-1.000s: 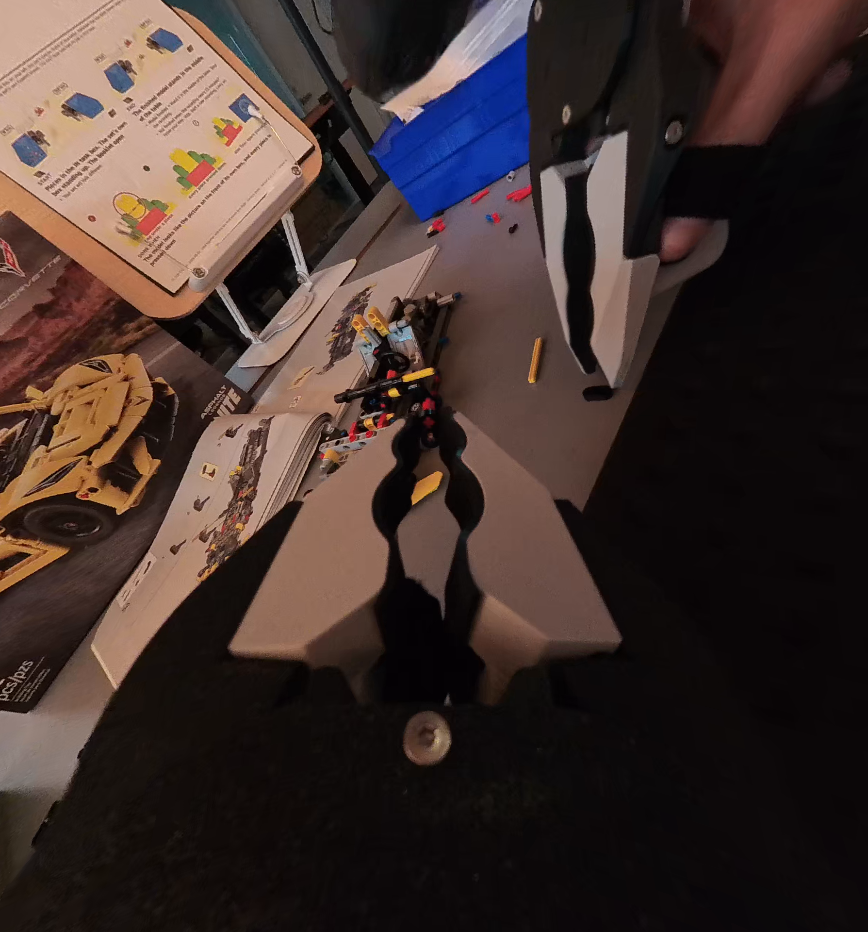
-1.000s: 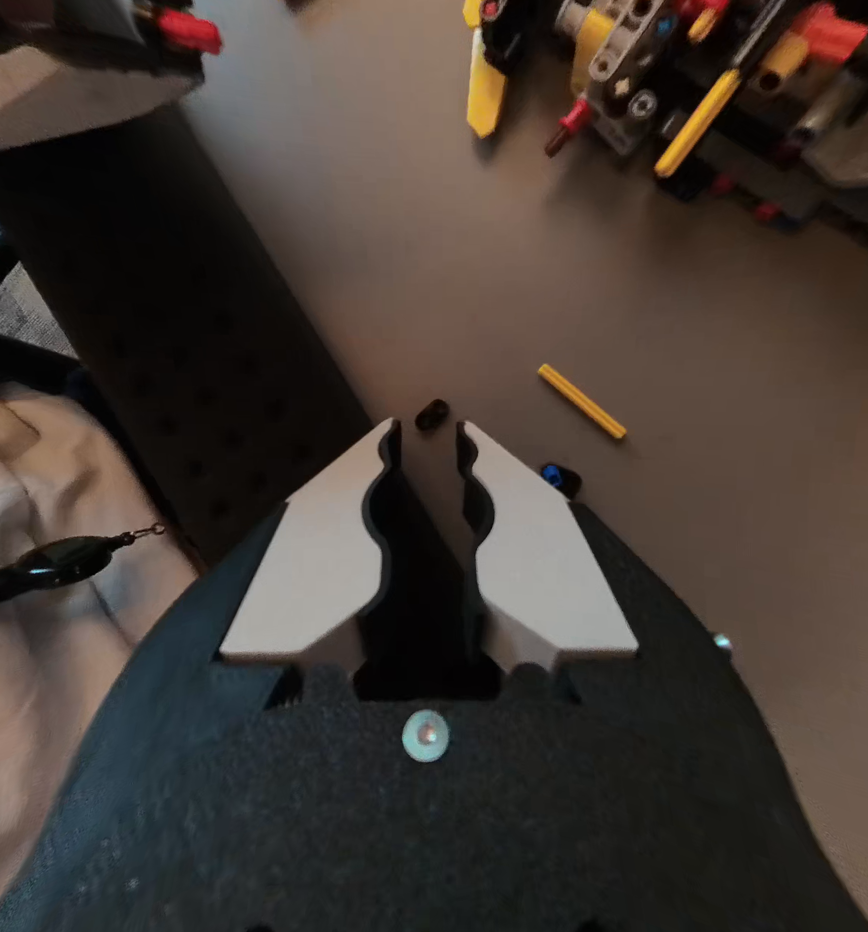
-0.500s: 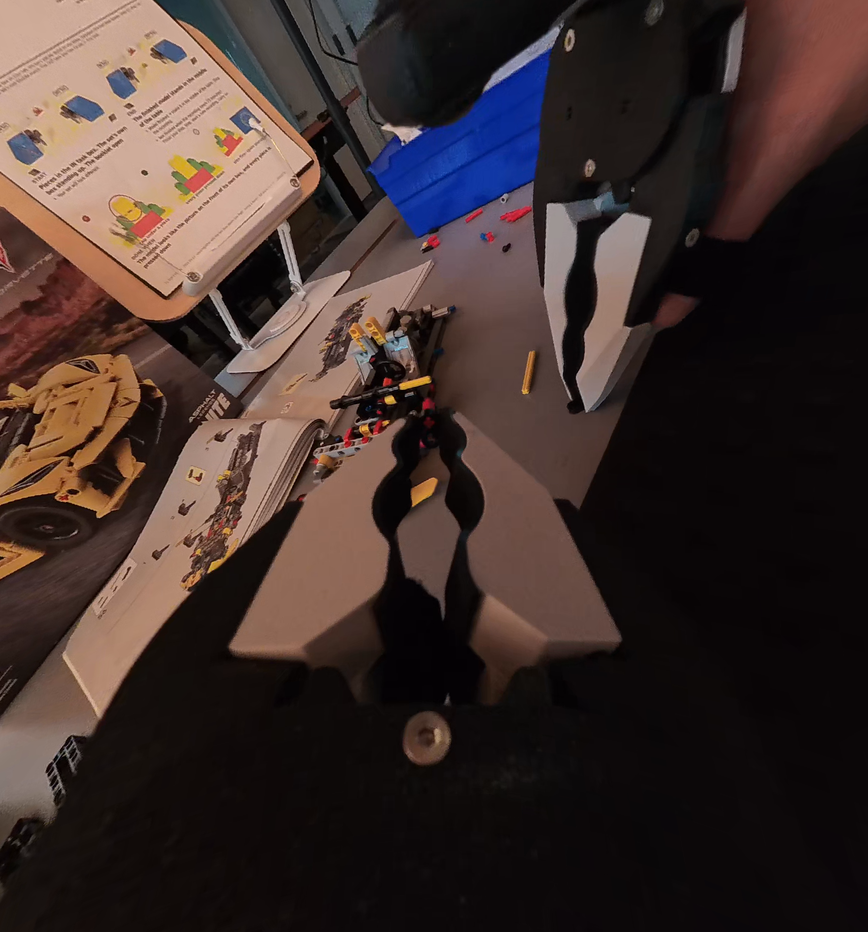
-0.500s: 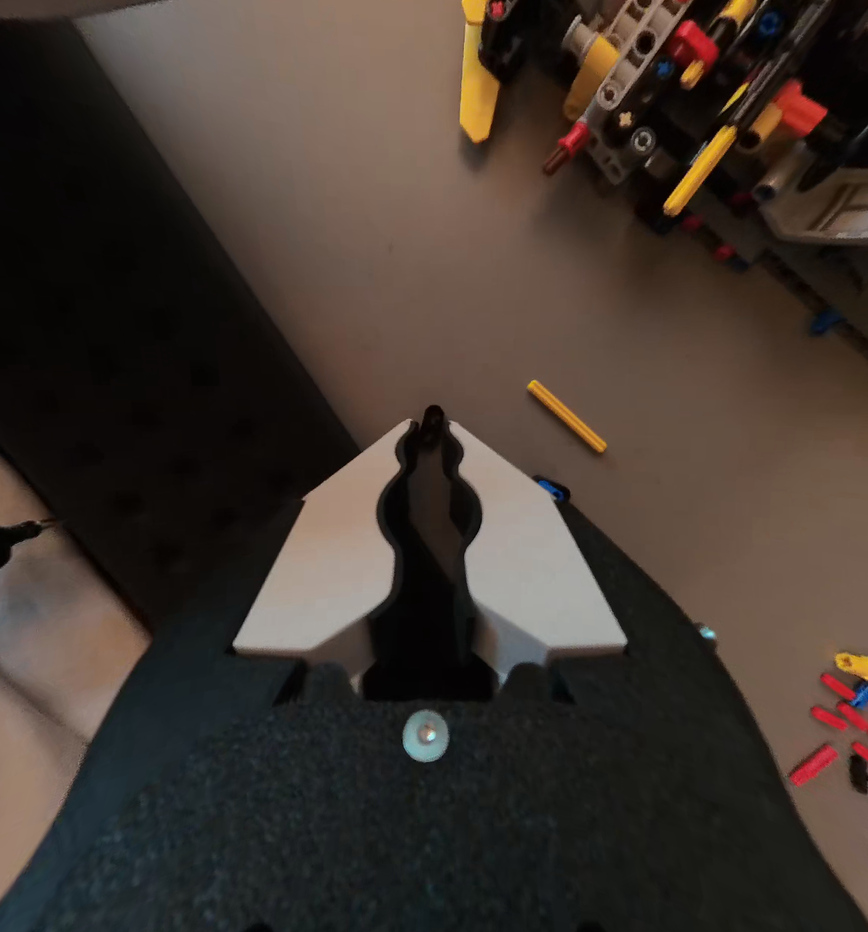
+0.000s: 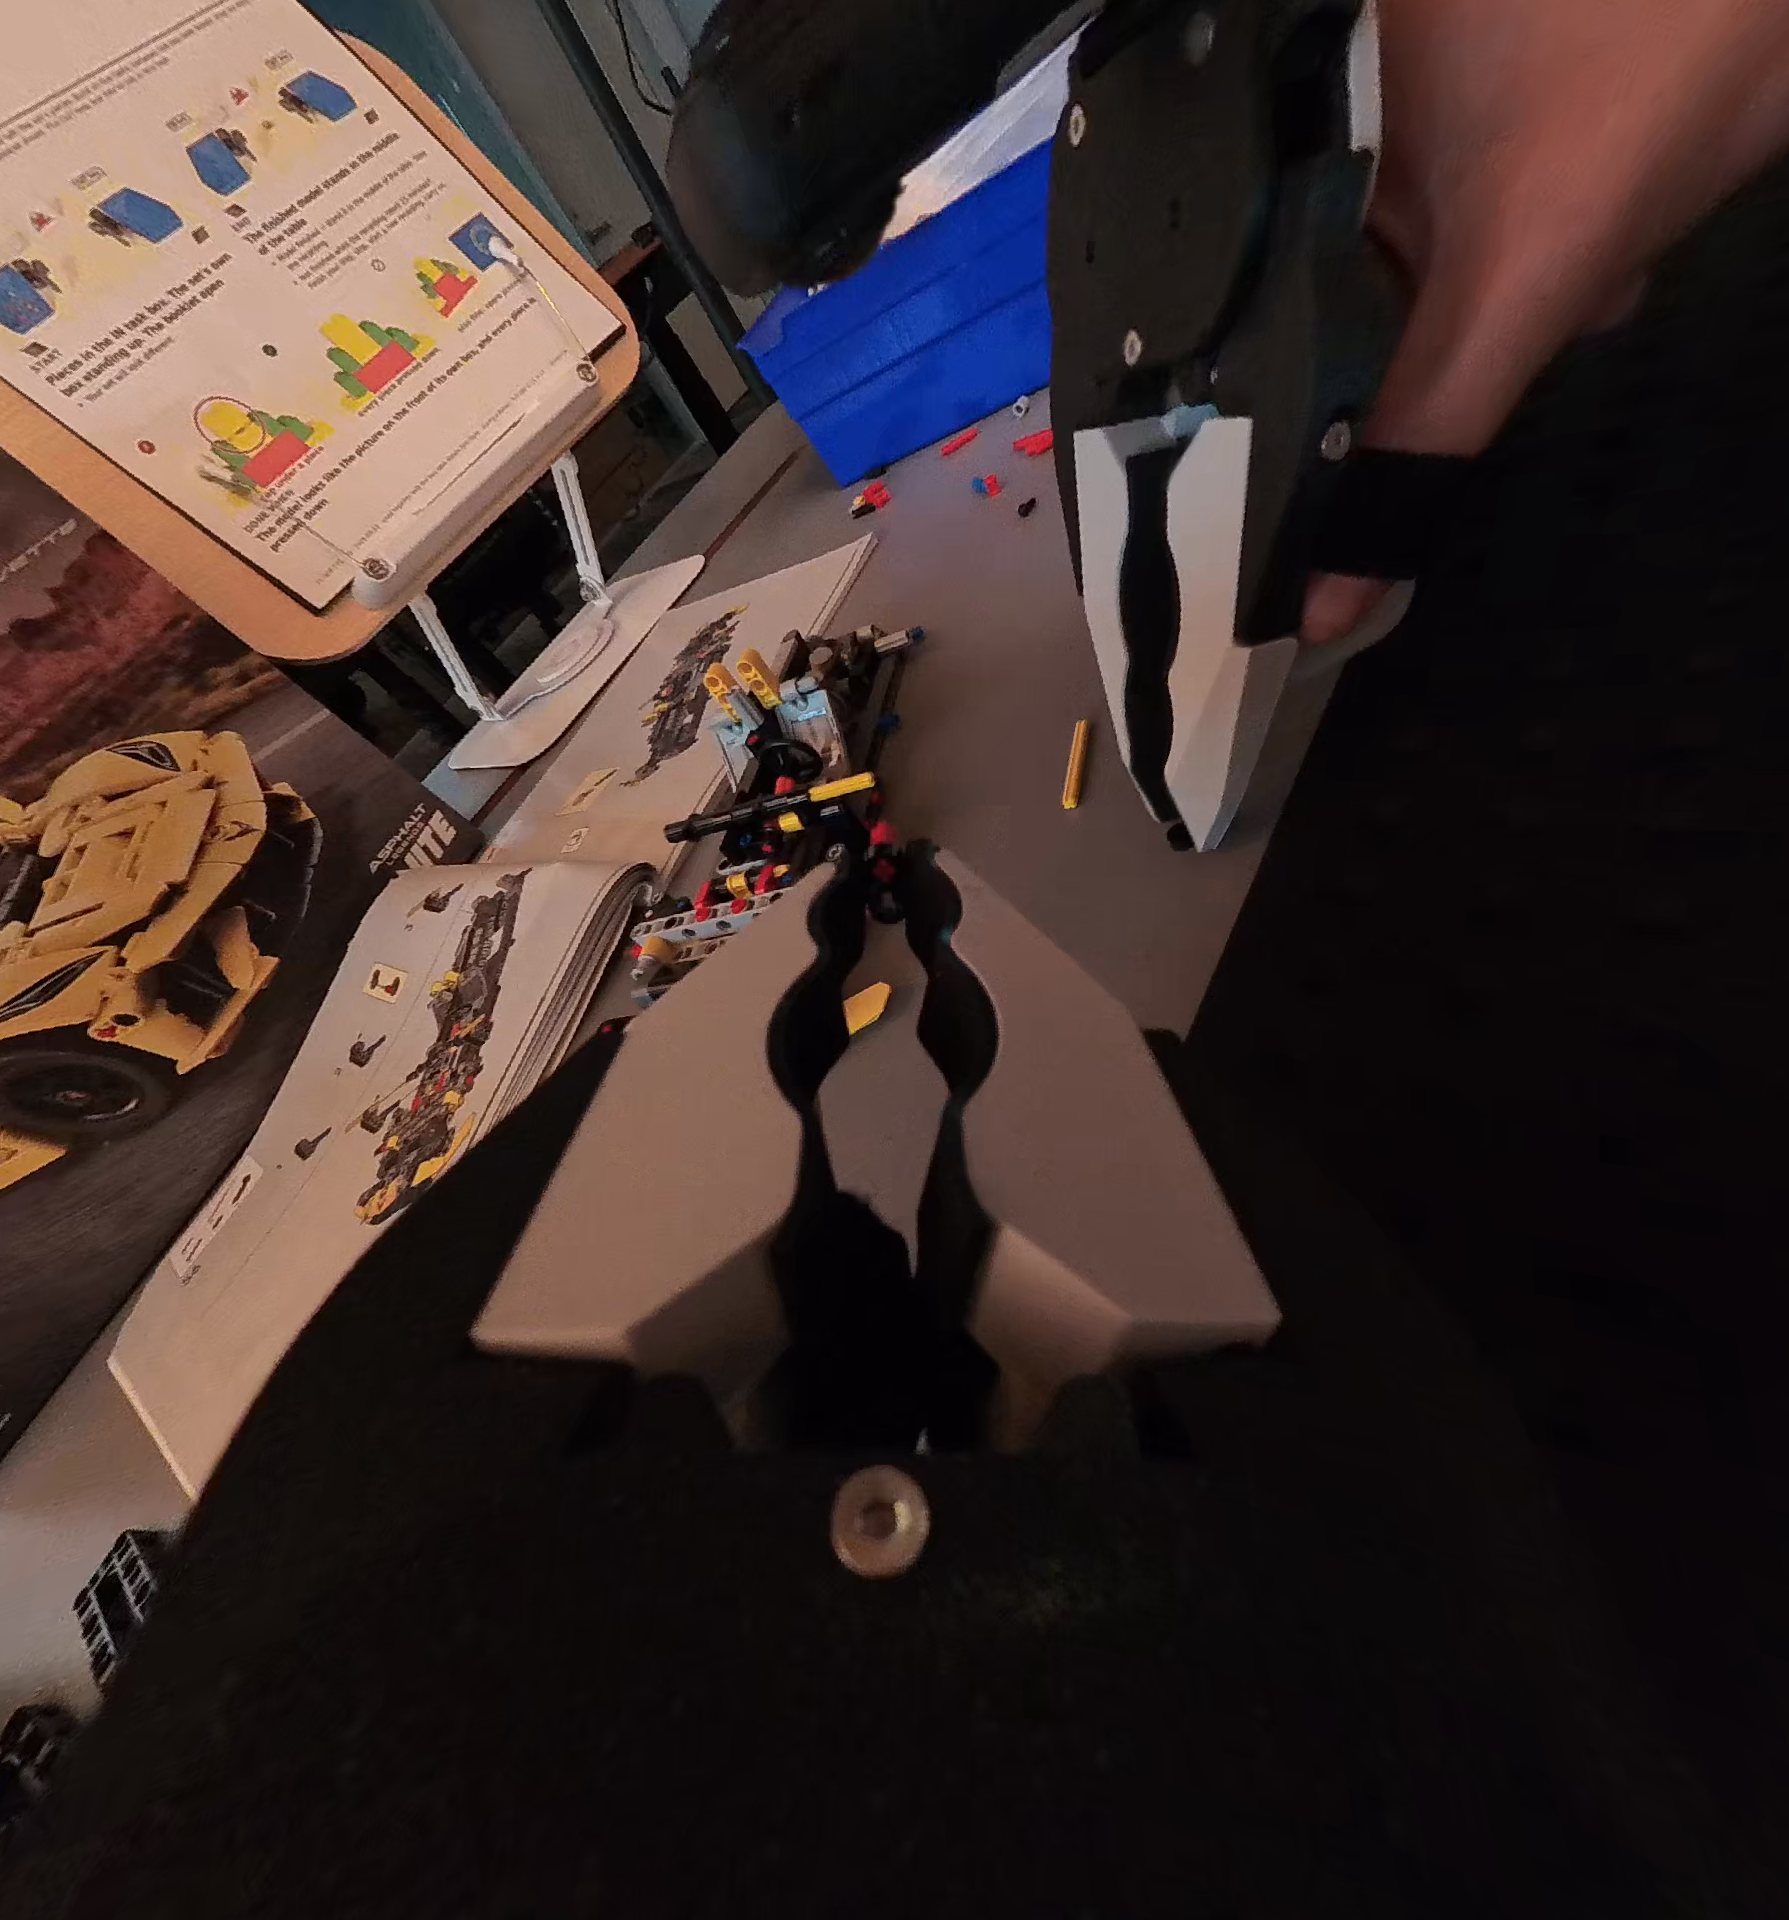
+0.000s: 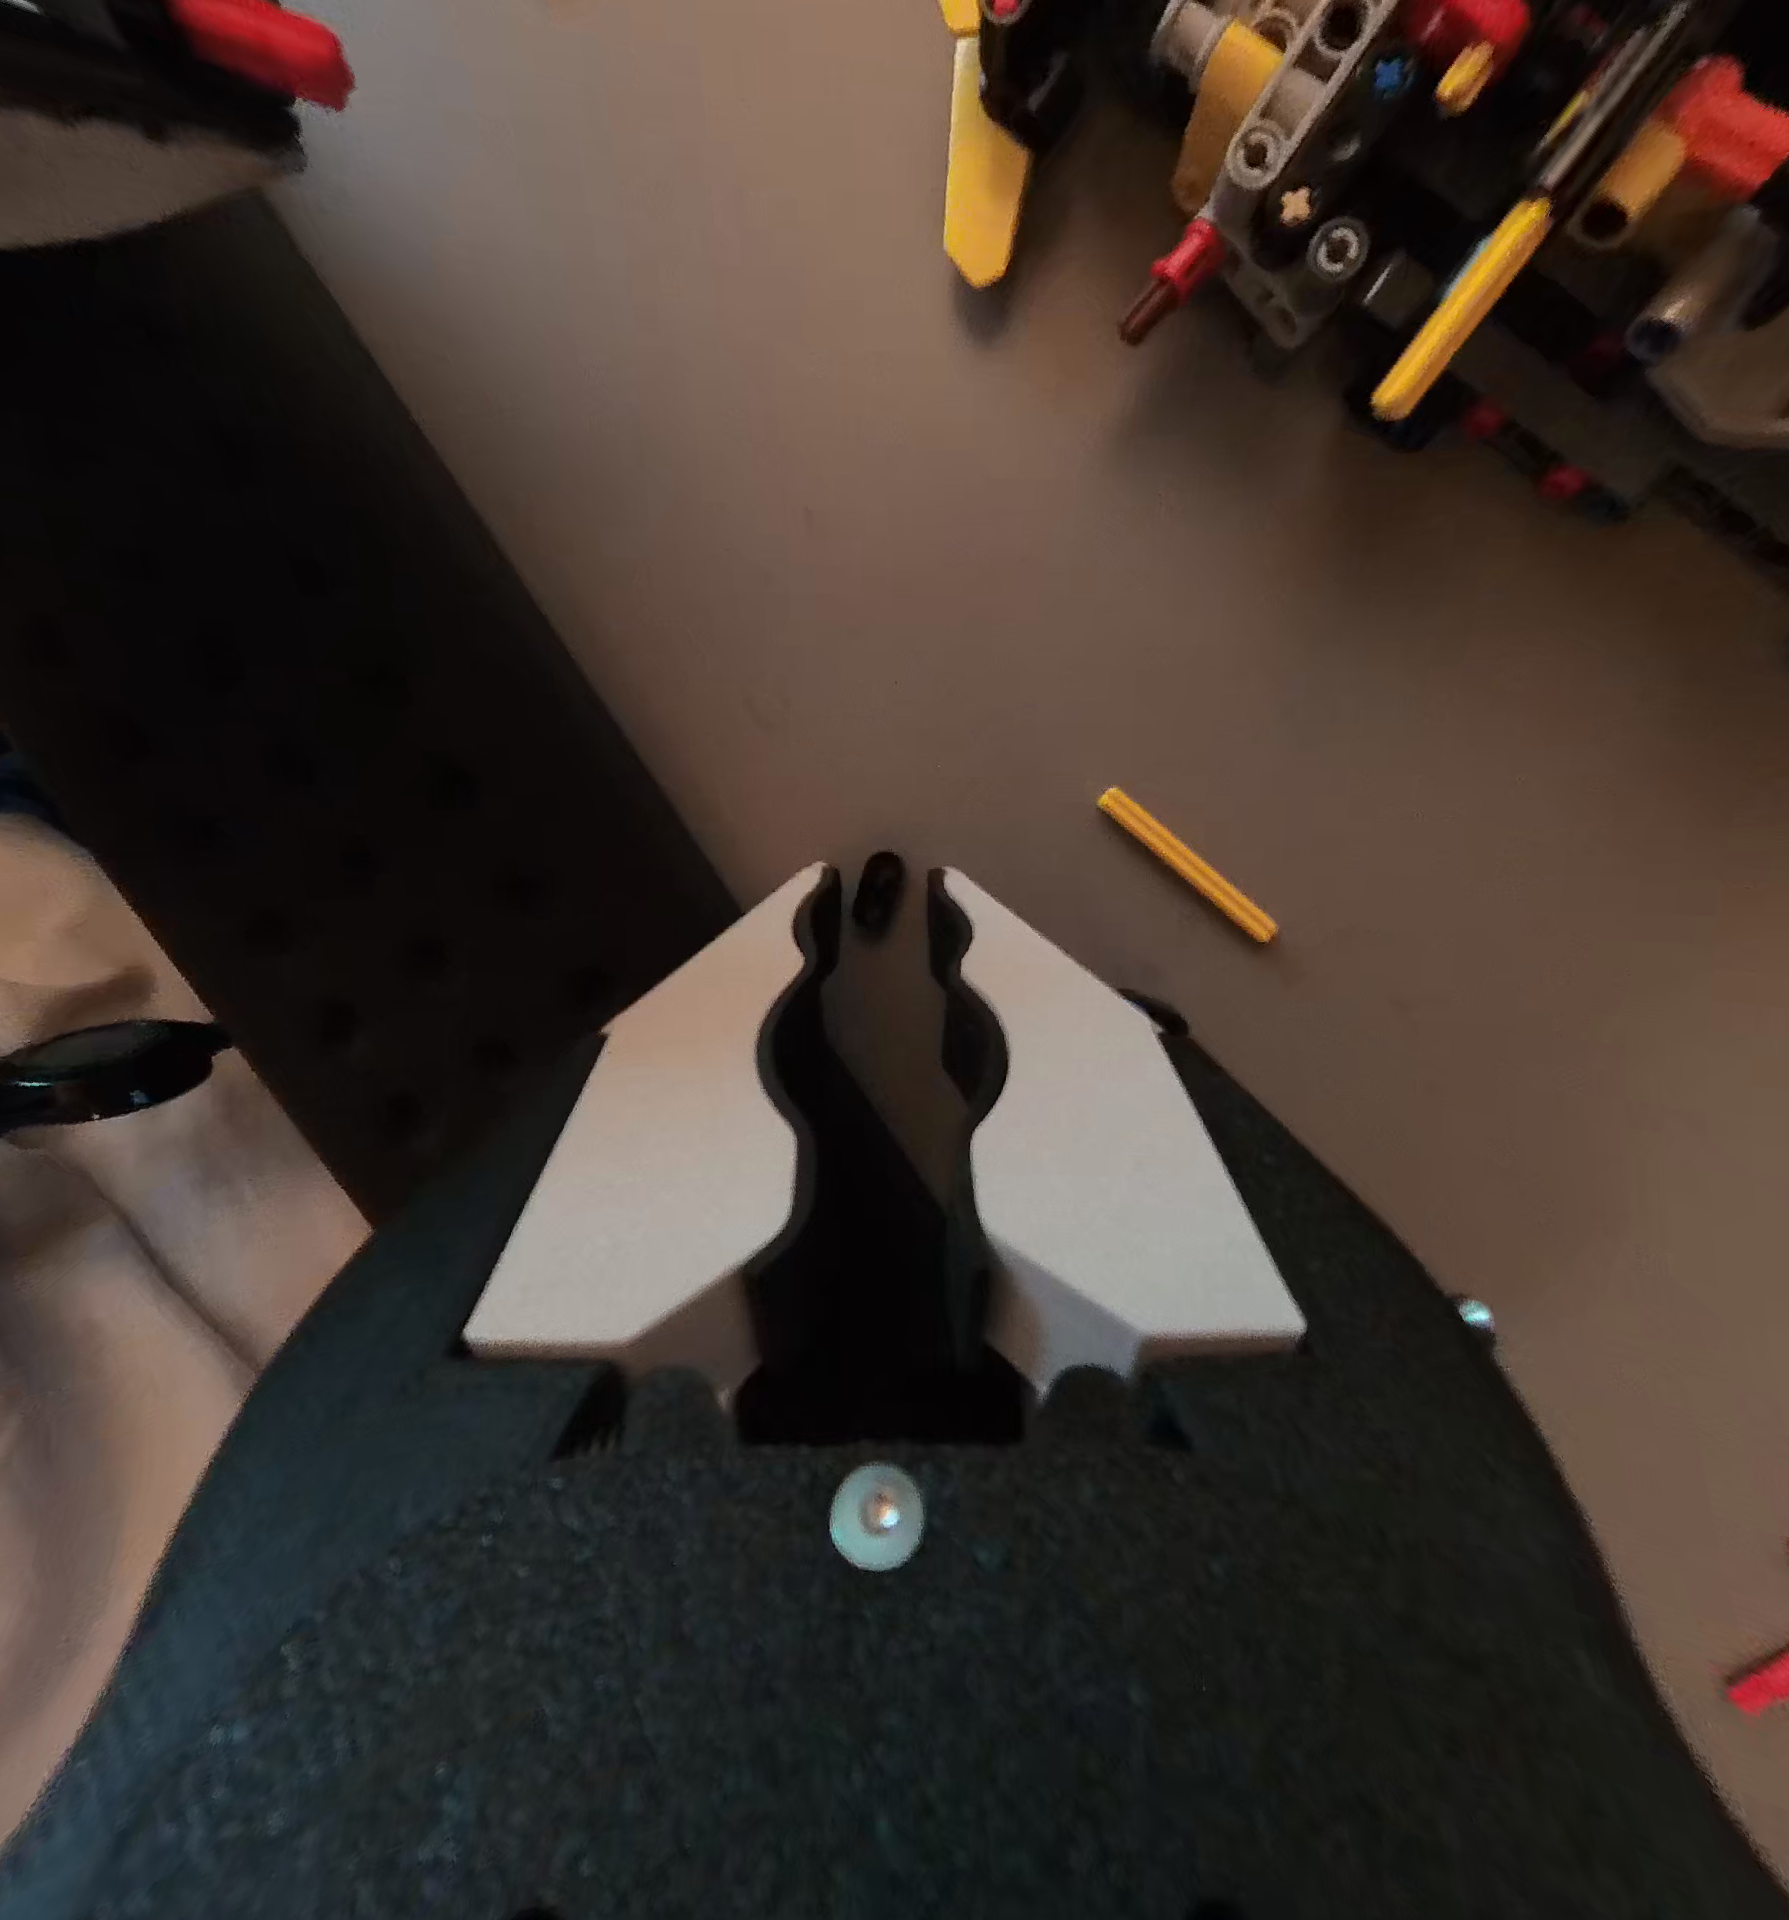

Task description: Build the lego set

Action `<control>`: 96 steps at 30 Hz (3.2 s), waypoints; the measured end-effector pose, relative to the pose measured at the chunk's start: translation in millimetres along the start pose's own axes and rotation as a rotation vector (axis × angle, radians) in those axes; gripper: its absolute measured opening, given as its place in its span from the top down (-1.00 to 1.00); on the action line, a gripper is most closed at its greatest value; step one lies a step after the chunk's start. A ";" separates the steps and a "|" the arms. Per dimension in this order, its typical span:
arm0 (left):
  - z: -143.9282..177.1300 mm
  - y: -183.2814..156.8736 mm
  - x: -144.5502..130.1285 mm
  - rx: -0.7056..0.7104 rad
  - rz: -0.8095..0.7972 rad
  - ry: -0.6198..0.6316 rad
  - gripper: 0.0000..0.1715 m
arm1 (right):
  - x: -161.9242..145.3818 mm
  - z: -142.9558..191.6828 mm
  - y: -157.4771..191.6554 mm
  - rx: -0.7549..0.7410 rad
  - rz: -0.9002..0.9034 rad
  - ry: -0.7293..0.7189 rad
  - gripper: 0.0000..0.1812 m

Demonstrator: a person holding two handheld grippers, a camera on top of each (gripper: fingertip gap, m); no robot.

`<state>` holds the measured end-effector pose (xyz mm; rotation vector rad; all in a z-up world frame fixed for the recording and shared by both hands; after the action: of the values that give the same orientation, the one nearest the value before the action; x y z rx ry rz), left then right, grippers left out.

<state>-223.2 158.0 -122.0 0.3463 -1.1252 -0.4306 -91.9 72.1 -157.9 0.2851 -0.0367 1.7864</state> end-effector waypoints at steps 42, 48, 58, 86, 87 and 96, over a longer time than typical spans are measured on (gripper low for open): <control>2.6 27.3 16.7 -0.517 0.515 -0.338 0.94 | 48.2 51.7 4.5 0.847 0.277 -1.034 0.93; 0.9 24.4 16.7 -0.551 0.502 -0.316 0.95 | 45.4 50.6 2.8 0.862 0.314 -0.978 0.93; -6.3 14.3 17.2 -0.584 0.435 -0.220 0.94 | 38.0 49.6 -2.3 0.797 0.418 -0.847 0.92; -12.9 1.2 21.8 -0.444 0.293 -0.156 0.95 | 48.1 52.2 4.3 0.717 0.430 -0.823 0.93; -13.7 0.8 21.6 -0.436 0.287 -0.148 0.95 | 48.2 54.0 3.6 0.698 0.441 -0.813 0.93; -10.7 6.5 17.5 -0.309 0.225 -0.162 0.95 | 26.3 36.2 -24.0 0.411 0.461 -0.485 0.93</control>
<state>-206.0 155.5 -109.4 -0.0872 -1.2186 -0.4298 -67.9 96.4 -120.3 1.0730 -0.0853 2.1316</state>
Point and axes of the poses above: each gripper's, where its closed fingertips meet, z back along the fingers, x out of its top, y = z × x across the jaws, the point moved 7 cm from there along z, back along the fingers, and after that the axes turned 10 degrees about y, right-handed, at the moved point
